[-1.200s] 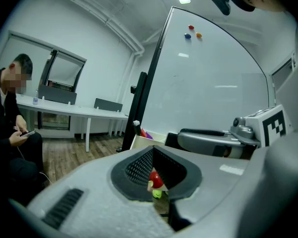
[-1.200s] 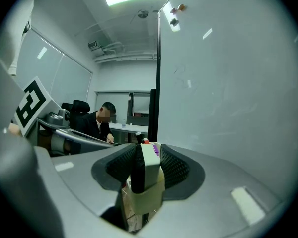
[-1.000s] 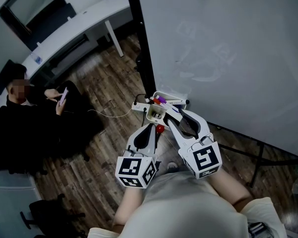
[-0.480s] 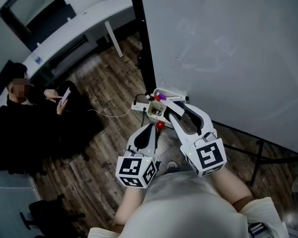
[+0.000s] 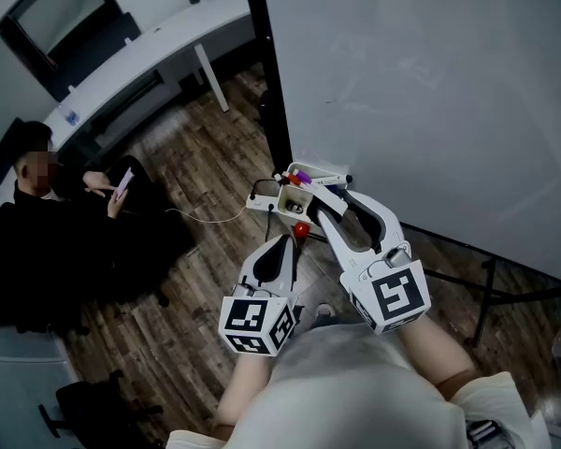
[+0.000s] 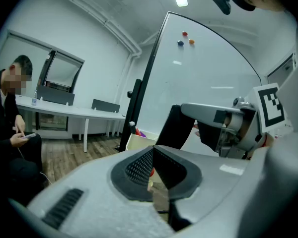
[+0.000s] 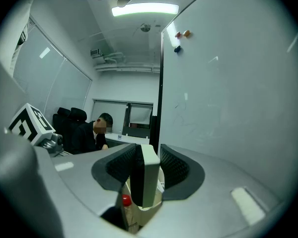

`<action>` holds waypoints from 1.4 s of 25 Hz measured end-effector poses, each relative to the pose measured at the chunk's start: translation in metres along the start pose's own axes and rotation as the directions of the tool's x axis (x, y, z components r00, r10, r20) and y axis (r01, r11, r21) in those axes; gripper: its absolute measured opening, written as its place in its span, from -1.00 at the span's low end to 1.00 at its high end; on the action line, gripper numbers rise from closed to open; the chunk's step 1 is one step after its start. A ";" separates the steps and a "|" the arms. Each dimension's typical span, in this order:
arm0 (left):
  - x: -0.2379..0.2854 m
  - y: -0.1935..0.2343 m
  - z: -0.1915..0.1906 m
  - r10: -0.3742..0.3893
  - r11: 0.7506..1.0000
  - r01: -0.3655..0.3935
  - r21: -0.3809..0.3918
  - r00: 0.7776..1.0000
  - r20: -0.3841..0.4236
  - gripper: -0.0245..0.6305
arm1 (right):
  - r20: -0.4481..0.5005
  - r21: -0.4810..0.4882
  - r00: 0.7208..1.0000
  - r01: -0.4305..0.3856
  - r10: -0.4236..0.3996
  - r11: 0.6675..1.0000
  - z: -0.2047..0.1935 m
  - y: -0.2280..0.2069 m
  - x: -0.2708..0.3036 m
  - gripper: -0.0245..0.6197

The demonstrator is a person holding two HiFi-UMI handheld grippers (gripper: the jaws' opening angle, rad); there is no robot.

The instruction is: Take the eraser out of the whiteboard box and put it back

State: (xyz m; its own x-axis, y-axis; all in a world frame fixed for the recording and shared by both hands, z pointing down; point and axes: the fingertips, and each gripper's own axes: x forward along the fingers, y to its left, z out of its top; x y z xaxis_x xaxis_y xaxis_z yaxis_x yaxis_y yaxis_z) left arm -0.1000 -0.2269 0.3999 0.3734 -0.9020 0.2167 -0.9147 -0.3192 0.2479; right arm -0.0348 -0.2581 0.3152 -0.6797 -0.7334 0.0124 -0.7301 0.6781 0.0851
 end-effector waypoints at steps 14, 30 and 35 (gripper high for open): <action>-0.028 -0.015 0.000 -0.044 0.999 0.044 0.008 0.999 0.007 -0.92 | 0.017 -0.008 0.997 0.075 -0.075 0.997 0.015 0.014 -0.036 -0.42; -0.060 -0.022 -0.014 -0.087 0.996 0.087 0.013 0.996 -0.008 -0.92 | 0.001 -0.004 0.989 0.147 -0.147 0.989 0.013 0.038 -0.073 -0.42; -0.065 -0.020 -0.019 -0.095 0.995 0.095 0.022 0.995 -0.016 -0.92 | -0.001 0.000 0.987 0.163 -0.163 0.987 0.011 0.044 -0.081 -0.42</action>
State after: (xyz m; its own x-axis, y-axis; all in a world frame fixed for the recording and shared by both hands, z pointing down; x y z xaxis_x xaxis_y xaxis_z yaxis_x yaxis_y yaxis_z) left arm -0.1030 -0.1563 0.3987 0.4606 -0.8631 0.2072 -0.8783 -0.4095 0.2467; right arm -0.0127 -0.1687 0.3067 -0.5516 -0.8341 -0.0002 -0.8310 0.5496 0.0858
